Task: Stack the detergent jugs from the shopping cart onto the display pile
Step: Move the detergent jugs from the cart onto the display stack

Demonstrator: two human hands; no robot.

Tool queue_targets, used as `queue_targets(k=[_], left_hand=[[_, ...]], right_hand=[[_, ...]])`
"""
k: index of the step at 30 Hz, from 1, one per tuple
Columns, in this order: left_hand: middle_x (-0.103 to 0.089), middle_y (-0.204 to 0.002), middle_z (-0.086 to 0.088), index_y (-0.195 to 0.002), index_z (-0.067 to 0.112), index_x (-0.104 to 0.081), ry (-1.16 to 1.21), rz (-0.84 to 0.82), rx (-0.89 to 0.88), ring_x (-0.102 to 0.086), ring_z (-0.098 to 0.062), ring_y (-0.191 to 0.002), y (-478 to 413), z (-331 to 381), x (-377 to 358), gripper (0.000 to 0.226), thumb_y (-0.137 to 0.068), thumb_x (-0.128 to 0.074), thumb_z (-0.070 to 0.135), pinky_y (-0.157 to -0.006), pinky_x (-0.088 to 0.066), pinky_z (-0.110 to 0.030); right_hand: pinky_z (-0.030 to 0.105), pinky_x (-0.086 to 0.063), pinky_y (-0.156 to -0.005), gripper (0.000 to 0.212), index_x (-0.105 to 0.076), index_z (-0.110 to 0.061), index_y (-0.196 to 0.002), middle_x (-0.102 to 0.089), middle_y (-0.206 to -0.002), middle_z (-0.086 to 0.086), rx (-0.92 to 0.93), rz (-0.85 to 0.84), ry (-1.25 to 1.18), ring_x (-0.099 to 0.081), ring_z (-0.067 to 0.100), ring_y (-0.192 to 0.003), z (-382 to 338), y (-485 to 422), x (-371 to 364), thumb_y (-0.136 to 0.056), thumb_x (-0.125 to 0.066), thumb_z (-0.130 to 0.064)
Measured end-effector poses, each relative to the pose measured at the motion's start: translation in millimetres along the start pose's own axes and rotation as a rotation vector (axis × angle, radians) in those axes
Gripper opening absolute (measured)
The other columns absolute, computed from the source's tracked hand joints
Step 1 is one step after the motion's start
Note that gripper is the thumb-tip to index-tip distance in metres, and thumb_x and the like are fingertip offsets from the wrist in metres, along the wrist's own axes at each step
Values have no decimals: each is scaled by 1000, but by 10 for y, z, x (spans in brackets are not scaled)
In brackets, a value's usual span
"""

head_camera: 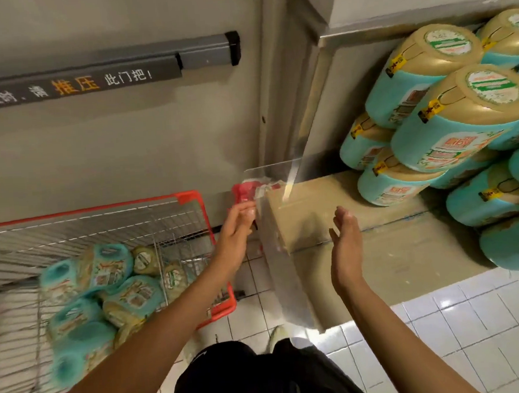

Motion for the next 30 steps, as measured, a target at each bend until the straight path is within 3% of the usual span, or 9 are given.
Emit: queue_targets(k=[4,6,9,12,15,19,24,27,30], left_hand=[[-66,-126,-8,-125,18,-61,25,170,95,-64,-27,-120,309,-434,1018,22,-114,-41,22,-97,-54,-43],[-68,-127,-9,-121,20,-63,53,248,142,-66,-28,-120,477,-633,1503,21,-113,-43,23,-97,-56,-45],[-70,-129,-7,-121,24,-64,105,332,203,-69,-22,-115,725,-918,2115,21,-111,-47,31,-80,-60,-25],[-70,-125,-6,-119,23,-65,166,413,245,-69,-17,-108,951,-1164,2647,24,-106,-51,38,-77,-60,-22],[-71,-115,2,-113,32,-68,163,492,294,-70,-14,-104,1197,-1450,3174,13,-109,-55,33,-75,-59,-20],[-75,-102,11,-109,30,-66,130,555,429,-72,-9,-93,1425,-1925,3728,12,-109,-54,34,-67,-56,-18],[-66,-95,3,-97,26,-60,194,579,620,-63,-19,-91,1578,-2659,4151,14,-109,-54,23,-81,-50,-38],[-66,-92,5,-97,24,-58,181,554,726,-65,-6,-80,1596,-3070,4299,11,-107,-56,23,-69,-52,-27],[-64,-86,7,-92,24,-58,195,550,808,-63,0,-68,1577,-3497,4375,15,-106,-57,24,-52,-51,-15]], right_hand=[[35,-45,-110,53,-58,-31,-141,-59,-126,-30,18,-157,147,-57,6,-128,184,344,-722,-107,-33,-64],[36,-49,-103,51,-59,-31,-136,-63,-121,-23,-11,-234,208,-60,13,-124,297,559,-1102,-108,-33,-65],[40,-46,-105,50,-58,-33,-136,-65,-129,-9,-71,-314,295,-61,13,-120,466,864,-1631,-107,-34,-67],[30,-49,-95,33,-59,-28,-127,-66,-118,-11,-129,-413,287,-63,-1,-108,650,1157,-2210,-111,-41,-51],[16,-55,-86,18,-58,-28,-118,-64,-115,-11,-236,-523,250,-63,-1,-103,994,1448,-2820,-113,-44,-38],[22,-51,-71,15,-56,-16,-115,-57,-96,-5,-307,-678,299,-57,6,-80,1471,1739,-3471,-113,-46,-27],[20,-53,-75,18,-51,-10,-110,-58,-108,6,-336,-790,483,-59,15,-93,2069,2010,-4146,-114,-43,-25],[32,-47,-86,23,-52,-11,-108,-56,-103,8,-355,-818,628,-56,20,-97,2425,2062,-4497,-115,-42,-30],[17,-40,-66,30,-57,-3,-114,-62,-103,9,-379,-805,759,-59,28,-100,2844,2021,-4761,-115,-40,-28]])
Point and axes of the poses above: each hand's wrist, its own y-axis away from the middle knuckle, its own x-axis out of the back of the hand, z = x × y, the point moved 10 cm from there along -y, towards the middle knuckle
